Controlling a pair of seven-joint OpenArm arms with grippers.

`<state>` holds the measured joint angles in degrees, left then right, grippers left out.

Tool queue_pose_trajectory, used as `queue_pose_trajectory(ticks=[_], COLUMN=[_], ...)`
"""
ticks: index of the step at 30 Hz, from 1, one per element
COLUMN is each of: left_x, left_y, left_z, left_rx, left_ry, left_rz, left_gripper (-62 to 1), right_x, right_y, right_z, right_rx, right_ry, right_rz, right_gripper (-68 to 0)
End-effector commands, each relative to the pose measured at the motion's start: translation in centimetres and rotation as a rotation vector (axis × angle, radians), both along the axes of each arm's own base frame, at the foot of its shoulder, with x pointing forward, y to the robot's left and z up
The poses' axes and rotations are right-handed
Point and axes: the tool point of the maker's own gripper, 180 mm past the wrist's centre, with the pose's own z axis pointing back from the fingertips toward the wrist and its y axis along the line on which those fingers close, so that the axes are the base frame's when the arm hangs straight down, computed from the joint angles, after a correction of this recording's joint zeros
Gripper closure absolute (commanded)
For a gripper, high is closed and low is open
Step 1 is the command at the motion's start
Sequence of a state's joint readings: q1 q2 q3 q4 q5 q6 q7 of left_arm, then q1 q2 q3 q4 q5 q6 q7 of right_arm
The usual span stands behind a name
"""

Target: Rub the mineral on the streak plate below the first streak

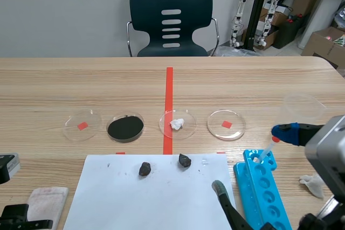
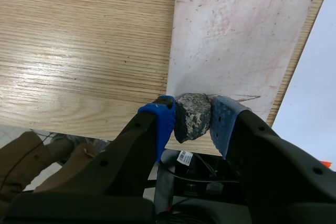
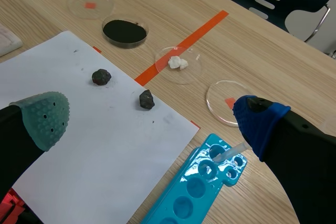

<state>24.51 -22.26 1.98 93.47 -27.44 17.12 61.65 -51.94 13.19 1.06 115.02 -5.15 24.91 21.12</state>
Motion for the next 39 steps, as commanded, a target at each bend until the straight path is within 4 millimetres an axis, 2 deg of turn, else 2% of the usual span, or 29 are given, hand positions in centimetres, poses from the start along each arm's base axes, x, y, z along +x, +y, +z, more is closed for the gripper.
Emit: queue_pose_trajectory(ticks=[1,7,16,21,39], left_x=[-0.4,-0.2,0.0,0.5,-0.8], left_y=[-5.0,-5.5,-4.6,-3.8,1.3], left_z=[-0.5,-0.3,-0.4,0.2,0.3], left_rx=[-0.187,-0.216,-0.164,-0.109,0.172], left_ry=[-0.006,-0.019,-0.026,-0.050,0.029], left_rz=[-0.031,-0.033,-0.041,-0.038,0.023], left_gripper=[-11.5,-11.5,-11.5,-11.5,-11.5], right_x=[0.3,0.3,0.3,0.3,0.3], right_y=[0.0,0.0,0.0,0.0,0.0], right_z=[0.8,0.8,0.8,0.8,0.8], right_rx=[0.013,0.013,0.013,0.013,0.013], right_ry=[-0.031,-0.031,-0.031,-0.031,-0.031], right_rz=[0.008,0.008,0.008,0.008,0.008], right_gripper=[-67.9,-67.9,-67.9,-67.9,-67.9])
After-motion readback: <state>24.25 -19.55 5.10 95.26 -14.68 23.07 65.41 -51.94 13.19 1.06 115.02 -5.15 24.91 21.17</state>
